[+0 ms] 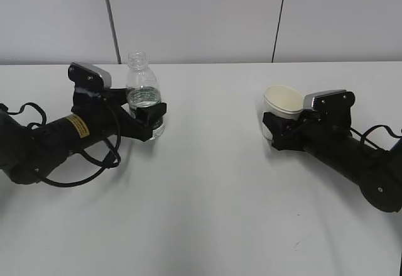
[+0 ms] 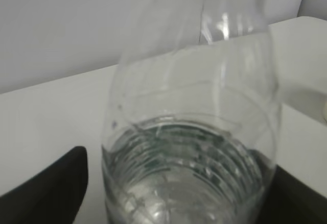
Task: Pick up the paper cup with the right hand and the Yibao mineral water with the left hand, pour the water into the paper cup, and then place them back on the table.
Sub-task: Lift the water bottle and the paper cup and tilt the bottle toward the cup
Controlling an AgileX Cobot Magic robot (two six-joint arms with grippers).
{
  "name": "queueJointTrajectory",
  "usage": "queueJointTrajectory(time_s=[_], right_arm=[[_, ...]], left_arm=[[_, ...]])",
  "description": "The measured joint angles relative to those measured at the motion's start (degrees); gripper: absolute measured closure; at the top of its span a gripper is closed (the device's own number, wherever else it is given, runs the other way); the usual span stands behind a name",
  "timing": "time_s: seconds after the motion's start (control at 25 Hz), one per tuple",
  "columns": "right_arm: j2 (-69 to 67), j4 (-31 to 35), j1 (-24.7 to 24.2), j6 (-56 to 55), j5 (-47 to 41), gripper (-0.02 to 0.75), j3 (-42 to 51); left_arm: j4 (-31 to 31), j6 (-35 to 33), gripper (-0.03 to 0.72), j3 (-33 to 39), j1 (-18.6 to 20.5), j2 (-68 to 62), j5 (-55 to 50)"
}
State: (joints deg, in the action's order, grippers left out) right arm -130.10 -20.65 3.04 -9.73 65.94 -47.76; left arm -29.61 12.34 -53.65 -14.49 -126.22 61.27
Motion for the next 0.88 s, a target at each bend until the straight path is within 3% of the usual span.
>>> queueJointTrajectory(time_s=[0.16, 0.36, 0.56, 0.88], right_arm=[[0.0, -0.4, 0.0, 0.0, 0.0, 0.238, 0.0], [0.0, -0.5, 0.0, 0.0, 0.0, 0.238, 0.0], [0.0, -0.8, 0.0, 0.0, 0.0, 0.238, 0.0], [0.0, -10.4, 0.0, -0.2, 0.3, 0.238, -0.1]], left_arm=[[0.2, 0.2, 0.149, -0.5, 0.0, -0.4, 0.0], [-0.3, 0.2, 0.279, -0.5, -0.1, -0.4, 0.0], [-0.5, 0.2, 0.318, -0.5, -0.1, -0.4, 0.0], [1.1, 0.2, 0.347, -0.5, -0.1, -0.6, 0.2]])
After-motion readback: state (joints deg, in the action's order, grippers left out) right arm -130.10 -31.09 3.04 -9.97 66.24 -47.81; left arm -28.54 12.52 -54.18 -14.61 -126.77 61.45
